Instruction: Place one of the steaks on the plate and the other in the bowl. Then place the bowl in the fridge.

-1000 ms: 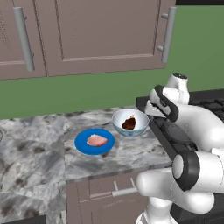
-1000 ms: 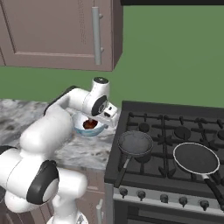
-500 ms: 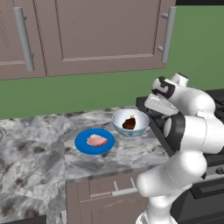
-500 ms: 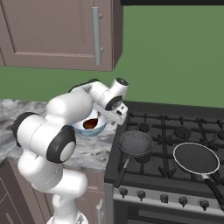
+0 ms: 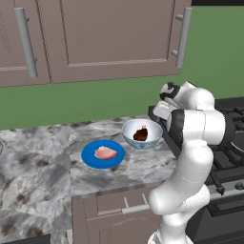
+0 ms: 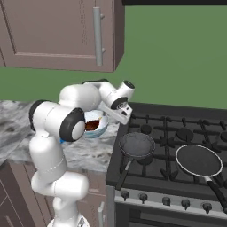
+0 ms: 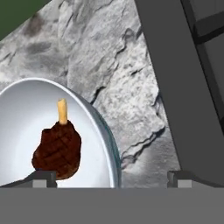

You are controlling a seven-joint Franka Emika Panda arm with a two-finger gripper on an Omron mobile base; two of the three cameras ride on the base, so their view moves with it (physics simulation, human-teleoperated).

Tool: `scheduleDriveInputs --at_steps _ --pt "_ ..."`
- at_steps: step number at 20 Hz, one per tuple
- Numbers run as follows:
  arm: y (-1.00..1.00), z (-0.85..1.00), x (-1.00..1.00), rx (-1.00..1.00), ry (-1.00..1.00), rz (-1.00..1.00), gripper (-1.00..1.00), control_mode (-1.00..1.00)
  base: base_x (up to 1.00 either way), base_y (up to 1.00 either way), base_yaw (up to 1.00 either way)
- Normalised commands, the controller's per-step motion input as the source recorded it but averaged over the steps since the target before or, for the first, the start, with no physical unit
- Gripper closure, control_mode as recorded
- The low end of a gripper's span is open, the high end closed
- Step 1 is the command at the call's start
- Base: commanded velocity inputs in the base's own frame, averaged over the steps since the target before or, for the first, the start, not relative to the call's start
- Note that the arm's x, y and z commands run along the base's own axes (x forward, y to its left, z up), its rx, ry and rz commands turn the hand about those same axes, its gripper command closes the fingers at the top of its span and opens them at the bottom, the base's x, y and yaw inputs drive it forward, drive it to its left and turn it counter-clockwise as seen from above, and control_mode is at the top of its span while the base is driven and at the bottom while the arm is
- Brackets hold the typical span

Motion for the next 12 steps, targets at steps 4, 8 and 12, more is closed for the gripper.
scheduleDriveInputs --at_steps 4,8,12 --pt "0.00 -0.38 0.39 0.00 0.00 0.01 -1.00 -1.00 0.00 0.00 0.00" --pt "0.04 -0.28 0.04 0.00 0.00 0.04 -1.00 -1.00 0.00 0.00 0.00" --pt "0.20 -0.20 0.00 0.00 0.00 0.04 -1.00 -1.00 0.00 0.00 0.00"
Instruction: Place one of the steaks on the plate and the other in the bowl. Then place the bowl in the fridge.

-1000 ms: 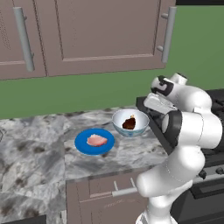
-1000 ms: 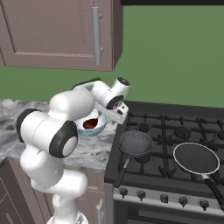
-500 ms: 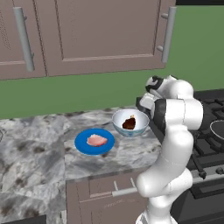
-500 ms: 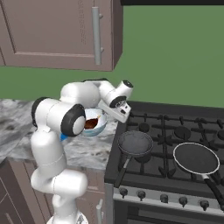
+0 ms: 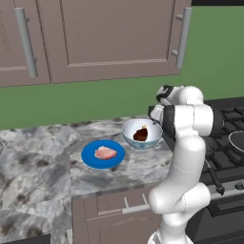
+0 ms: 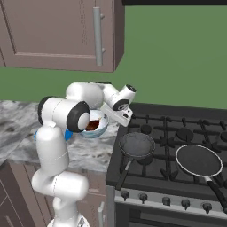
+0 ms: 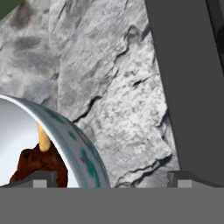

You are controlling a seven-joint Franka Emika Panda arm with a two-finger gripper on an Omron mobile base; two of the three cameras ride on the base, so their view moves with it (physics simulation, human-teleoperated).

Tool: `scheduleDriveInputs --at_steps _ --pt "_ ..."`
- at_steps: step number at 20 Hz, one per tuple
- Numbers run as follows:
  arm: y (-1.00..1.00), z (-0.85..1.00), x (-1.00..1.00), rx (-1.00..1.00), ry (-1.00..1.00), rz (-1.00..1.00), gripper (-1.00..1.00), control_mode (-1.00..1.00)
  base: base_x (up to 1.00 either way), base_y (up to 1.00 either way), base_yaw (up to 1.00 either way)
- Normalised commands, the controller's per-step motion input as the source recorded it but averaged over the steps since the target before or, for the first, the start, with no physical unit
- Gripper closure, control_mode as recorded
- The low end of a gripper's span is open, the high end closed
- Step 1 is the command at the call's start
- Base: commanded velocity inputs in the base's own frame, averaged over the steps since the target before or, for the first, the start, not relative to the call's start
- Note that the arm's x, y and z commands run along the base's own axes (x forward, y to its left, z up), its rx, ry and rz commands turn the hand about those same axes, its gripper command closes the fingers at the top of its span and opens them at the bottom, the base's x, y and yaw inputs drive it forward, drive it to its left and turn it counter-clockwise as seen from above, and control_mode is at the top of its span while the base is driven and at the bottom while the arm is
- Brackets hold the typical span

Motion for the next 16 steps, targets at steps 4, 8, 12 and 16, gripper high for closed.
scheduleDriveInputs --at_steps 4,8,12,16 --pt "0.36 -0.15 0.00 0.00 0.00 0.01 -1.00 -1.00 0.00 0.00 0.00" --pt "0.31 -0.22 0.00 0.00 0.00 0.01 -1.00 -1.00 0.00 0.00 0.00" --pt "0.16 -0.21 0.00 0.01 0.00 0.03 -1.00 -1.00 0.00 0.00 0.00" --pt "0.13 -0.13 0.00 0.02 0.00 0.03 1.00 -1.00 0.00 0.00 0.00"
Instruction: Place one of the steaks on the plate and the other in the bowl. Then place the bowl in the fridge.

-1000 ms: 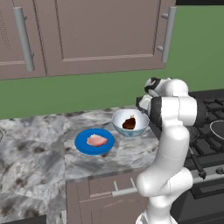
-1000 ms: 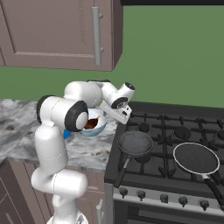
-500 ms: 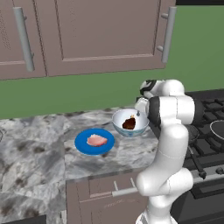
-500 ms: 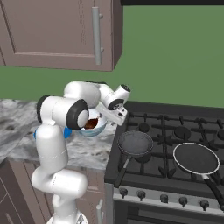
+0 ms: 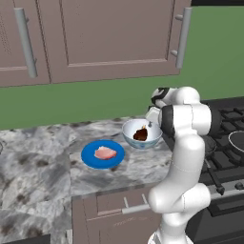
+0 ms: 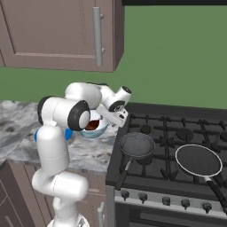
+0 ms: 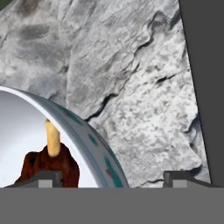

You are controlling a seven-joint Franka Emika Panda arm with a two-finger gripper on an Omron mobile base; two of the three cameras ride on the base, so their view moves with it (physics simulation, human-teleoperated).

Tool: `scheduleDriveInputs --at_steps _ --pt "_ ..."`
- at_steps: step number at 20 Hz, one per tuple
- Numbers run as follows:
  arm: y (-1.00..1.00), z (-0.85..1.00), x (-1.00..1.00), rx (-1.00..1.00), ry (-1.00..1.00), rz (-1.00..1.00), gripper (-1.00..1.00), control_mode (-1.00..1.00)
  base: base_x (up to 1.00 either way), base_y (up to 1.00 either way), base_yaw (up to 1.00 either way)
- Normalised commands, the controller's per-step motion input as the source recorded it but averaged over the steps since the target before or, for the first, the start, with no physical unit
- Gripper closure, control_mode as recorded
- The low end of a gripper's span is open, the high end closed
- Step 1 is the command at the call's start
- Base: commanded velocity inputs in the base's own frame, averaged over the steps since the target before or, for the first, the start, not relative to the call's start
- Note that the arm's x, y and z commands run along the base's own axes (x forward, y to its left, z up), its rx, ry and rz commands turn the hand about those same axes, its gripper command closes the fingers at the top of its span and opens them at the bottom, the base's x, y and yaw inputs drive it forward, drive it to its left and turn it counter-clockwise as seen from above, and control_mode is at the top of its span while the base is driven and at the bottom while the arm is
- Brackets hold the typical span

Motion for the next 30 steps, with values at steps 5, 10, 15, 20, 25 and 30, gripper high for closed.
scheduleDriveInputs --at_steps 5,10,15,20,25,30 --pt "0.15 -0.08 0.00 0.03 -0.01 0.01 1.00 -1.00 0.00 0.00 0.00" --pt "0.20 -0.08 0.00 0.01 -0.01 -0.01 1.00 -1.00 0.00 0.00 0.00" --pt "-0.21 0.01 -0.05 0.15 -0.02 -0.17 1.00 -1.00 0.00 0.00 0.00" --pt "-0.10 0.50 -0.38 0.18 -0.02 -0.28 1.00 -1.00 0.00 0.00 0.00" --pt "0.04 0.11 -0.78 0.02 -0.07 -0.23 1.00 -1.00 0.00 0.00 0.00" --pt "0.04 0.33 -0.99 0.00 -0.06 -0.16 1.00 -1.00 0.00 0.00 0.00"
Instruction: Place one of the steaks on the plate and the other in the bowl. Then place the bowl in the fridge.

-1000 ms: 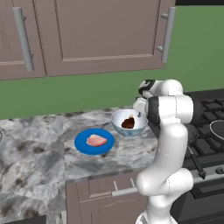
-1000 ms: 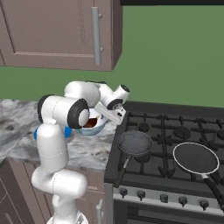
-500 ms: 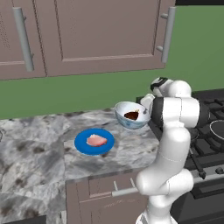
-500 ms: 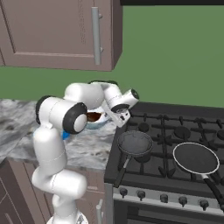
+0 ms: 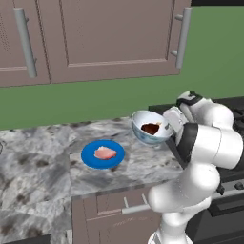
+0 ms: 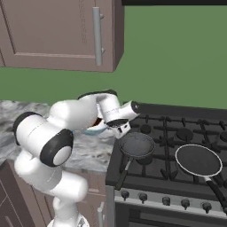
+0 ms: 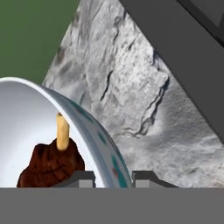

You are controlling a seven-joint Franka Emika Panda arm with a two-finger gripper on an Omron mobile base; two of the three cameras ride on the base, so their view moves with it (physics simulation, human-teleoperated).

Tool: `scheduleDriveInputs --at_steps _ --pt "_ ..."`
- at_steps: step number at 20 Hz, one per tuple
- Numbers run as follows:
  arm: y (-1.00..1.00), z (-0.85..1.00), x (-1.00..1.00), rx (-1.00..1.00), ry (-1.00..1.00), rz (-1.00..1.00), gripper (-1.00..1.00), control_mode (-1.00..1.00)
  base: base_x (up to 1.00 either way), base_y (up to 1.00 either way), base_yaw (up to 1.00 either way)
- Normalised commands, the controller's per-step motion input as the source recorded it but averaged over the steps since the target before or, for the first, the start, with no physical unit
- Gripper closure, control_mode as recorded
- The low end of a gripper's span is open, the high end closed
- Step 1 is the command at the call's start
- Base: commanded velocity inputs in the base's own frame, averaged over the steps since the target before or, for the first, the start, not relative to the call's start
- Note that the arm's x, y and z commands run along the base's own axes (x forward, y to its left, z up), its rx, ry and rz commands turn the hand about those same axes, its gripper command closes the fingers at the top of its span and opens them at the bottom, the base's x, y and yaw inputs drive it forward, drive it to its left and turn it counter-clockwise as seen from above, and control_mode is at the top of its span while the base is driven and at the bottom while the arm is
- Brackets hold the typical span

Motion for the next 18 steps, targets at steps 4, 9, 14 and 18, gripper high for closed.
scheduleDriveInputs --at_steps 4,9,14,18 --pt "0.00 0.39 -0.80 -0.03 0.02 -0.13 1.00 -1.00 0.00 0.00 0.00" --pt "-0.16 0.32 -0.63 -0.13 0.09 -0.04 1.00 -1.00 0.00 0.00 0.00" --pt "-0.05 0.36 -0.55 -0.18 0.13 -0.07 1.00 -1.00 0.00 0.00 0.00" --pt "-0.04 0.25 -0.56 -0.06 0.11 -0.06 1.00 -1.00 0.00 0.00 0.00"
